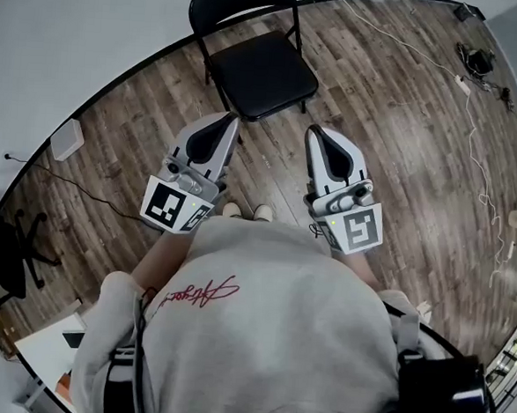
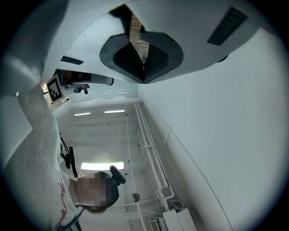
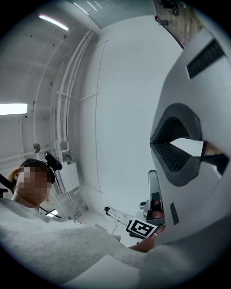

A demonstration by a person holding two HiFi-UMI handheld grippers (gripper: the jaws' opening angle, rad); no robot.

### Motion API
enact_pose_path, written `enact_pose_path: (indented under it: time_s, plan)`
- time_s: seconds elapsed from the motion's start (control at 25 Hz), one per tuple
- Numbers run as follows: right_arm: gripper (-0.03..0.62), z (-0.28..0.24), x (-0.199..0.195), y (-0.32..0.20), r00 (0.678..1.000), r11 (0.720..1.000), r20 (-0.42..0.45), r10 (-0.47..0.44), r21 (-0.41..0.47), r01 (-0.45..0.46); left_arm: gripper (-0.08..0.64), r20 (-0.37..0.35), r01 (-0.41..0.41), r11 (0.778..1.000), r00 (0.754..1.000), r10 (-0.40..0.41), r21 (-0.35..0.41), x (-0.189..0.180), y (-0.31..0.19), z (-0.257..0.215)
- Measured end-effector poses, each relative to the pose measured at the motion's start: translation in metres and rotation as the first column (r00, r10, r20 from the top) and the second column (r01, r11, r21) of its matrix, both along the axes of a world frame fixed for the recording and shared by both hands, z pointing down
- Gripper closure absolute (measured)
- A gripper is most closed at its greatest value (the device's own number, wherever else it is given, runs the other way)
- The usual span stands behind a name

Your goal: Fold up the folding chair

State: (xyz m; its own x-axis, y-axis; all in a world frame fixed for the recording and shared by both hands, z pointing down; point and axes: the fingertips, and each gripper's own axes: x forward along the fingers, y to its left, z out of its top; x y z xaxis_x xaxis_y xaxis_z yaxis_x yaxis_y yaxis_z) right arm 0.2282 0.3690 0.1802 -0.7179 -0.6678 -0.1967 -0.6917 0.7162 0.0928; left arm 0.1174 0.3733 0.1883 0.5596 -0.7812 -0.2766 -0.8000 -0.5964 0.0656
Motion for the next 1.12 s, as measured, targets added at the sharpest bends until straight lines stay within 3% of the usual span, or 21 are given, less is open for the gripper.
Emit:
enact_pose_path:
  time_s: [0.4,0.72,1.12]
  plan:
    - [0.575,-0.001,0.017,-0.013,0.999,0.998,0.020,0.041,0.038,-0.042,0.543,-0.026,0.037,0.999,0.999,-0.037,0.003,0.001,-0.006,0.003]
    - [0.575,0.005,0.023,-0.029,0.999,0.999,0.010,-0.037,0.039,0.037,0.541,-0.056,0.151,0.988,0.987,-0.152,-0.009,0.002,-0.015,0.009]
    - [0.575,0.024,0.004,-0.069,0.998,0.998,-0.004,-0.062,0.017,0.062,0.541,-0.050,0.238,0.970,0.969,-0.240,-0.042,-0.034,-0.051,0.022]
